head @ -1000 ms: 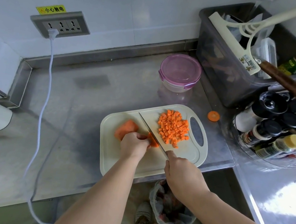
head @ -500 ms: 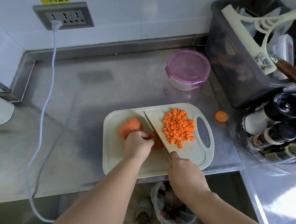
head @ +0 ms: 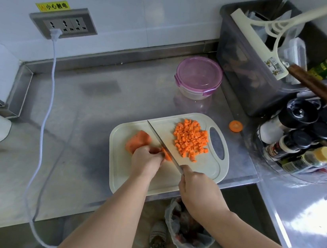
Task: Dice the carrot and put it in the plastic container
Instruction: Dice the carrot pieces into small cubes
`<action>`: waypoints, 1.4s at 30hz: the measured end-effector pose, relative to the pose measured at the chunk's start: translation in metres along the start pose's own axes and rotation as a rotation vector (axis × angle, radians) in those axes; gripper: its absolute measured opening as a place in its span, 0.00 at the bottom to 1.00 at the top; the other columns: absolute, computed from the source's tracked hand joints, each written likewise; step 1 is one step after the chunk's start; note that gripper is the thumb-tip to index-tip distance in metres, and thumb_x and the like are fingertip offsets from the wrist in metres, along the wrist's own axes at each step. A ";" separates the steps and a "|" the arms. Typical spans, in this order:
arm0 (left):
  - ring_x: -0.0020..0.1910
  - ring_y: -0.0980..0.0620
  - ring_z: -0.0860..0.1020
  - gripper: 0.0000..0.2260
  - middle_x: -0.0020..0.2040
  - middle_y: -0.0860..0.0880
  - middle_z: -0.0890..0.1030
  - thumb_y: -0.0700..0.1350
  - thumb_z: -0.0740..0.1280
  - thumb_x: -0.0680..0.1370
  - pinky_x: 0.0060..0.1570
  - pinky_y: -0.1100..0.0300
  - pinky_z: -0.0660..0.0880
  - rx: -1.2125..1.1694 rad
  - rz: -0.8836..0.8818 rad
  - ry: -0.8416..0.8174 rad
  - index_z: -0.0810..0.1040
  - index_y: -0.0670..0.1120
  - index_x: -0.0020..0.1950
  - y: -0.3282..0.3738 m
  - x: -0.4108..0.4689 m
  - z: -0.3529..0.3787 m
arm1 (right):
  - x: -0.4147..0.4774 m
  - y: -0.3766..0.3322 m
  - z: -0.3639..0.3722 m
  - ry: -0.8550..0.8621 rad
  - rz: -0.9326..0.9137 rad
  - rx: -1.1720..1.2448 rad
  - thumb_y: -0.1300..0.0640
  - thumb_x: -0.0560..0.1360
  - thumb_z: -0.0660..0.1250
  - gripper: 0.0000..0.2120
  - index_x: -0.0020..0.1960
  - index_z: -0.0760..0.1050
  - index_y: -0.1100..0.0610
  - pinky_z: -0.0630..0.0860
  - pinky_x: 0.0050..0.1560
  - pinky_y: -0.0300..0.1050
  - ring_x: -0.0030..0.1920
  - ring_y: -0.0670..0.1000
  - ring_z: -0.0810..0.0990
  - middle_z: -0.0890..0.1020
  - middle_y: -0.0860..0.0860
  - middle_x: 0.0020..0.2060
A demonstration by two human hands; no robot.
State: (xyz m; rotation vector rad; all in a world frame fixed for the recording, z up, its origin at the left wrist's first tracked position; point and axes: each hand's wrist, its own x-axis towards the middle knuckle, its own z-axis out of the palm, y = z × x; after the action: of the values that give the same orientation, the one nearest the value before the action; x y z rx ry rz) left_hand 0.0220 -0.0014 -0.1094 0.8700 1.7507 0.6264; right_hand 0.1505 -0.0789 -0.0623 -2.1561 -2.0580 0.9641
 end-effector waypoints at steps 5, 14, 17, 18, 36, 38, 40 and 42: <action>0.48 0.43 0.82 0.06 0.41 0.45 0.85 0.41 0.72 0.72 0.56 0.48 0.78 -0.004 -0.001 0.003 0.80 0.51 0.36 -0.001 0.000 0.001 | 0.000 0.000 0.002 -0.015 0.020 -0.031 0.58 0.82 0.54 0.14 0.67 0.66 0.55 0.81 0.44 0.50 0.41 0.55 0.81 0.80 0.52 0.43; 0.47 0.44 0.82 0.07 0.41 0.45 0.85 0.41 0.73 0.71 0.55 0.48 0.79 -0.013 -0.007 0.012 0.79 0.51 0.35 -0.001 0.003 0.003 | 0.002 0.000 0.001 -0.067 0.041 -0.040 0.59 0.81 0.53 0.13 0.65 0.66 0.55 0.80 0.45 0.51 0.43 0.55 0.81 0.80 0.53 0.44; 0.47 0.45 0.82 0.07 0.41 0.47 0.84 0.41 0.72 0.72 0.54 0.48 0.79 -0.007 -0.011 0.013 0.79 0.51 0.36 -0.002 0.004 0.003 | 0.004 0.000 0.002 -0.080 0.053 -0.041 0.61 0.81 0.55 0.13 0.65 0.66 0.55 0.81 0.44 0.51 0.42 0.55 0.81 0.80 0.53 0.44; 0.47 0.45 0.82 0.07 0.41 0.47 0.84 0.41 0.72 0.73 0.55 0.48 0.79 -0.005 -0.012 0.009 0.79 0.51 0.37 -0.002 0.005 0.003 | 0.005 0.001 0.003 -0.085 0.056 -0.033 0.61 0.80 0.55 0.13 0.64 0.66 0.55 0.81 0.44 0.52 0.42 0.55 0.81 0.80 0.53 0.43; 0.44 0.46 0.82 0.07 0.39 0.50 0.82 0.42 0.71 0.73 0.50 0.52 0.79 0.063 0.003 0.026 0.77 0.53 0.40 -0.006 0.008 0.002 | 0.018 0.003 0.013 -0.051 0.071 0.021 0.59 0.81 0.52 0.13 0.64 0.67 0.55 0.80 0.47 0.52 0.45 0.54 0.81 0.80 0.53 0.46; 0.45 0.46 0.82 0.08 0.39 0.51 0.82 0.42 0.72 0.73 0.52 0.51 0.79 0.056 -0.008 0.029 0.76 0.53 0.39 -0.005 0.007 0.002 | 0.017 0.004 0.012 -0.018 0.059 0.039 0.60 0.81 0.52 0.12 0.63 0.68 0.55 0.80 0.48 0.52 0.46 0.55 0.81 0.80 0.53 0.47; 0.44 0.47 0.83 0.08 0.38 0.50 0.82 0.41 0.72 0.73 0.52 0.50 0.79 0.036 0.006 0.025 0.76 0.53 0.39 -0.006 0.008 0.002 | 0.016 0.007 0.006 0.009 0.051 0.042 0.60 0.81 0.52 0.12 0.62 0.68 0.55 0.79 0.48 0.53 0.47 0.57 0.81 0.80 0.55 0.47; 0.41 0.48 0.83 0.09 0.35 0.51 0.82 0.40 0.71 0.74 0.52 0.49 0.79 0.019 0.021 0.009 0.76 0.52 0.38 -0.005 0.006 0.002 | 0.014 0.011 0.000 0.039 0.011 0.042 0.57 0.82 0.52 0.12 0.63 0.69 0.55 0.78 0.46 0.53 0.46 0.58 0.80 0.80 0.55 0.46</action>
State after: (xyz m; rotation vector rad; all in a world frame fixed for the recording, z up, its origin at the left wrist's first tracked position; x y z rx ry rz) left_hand 0.0213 0.0001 -0.1175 0.9006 1.7598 0.6295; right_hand 0.1601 -0.0682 -0.0728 -2.1505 -1.9919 0.9497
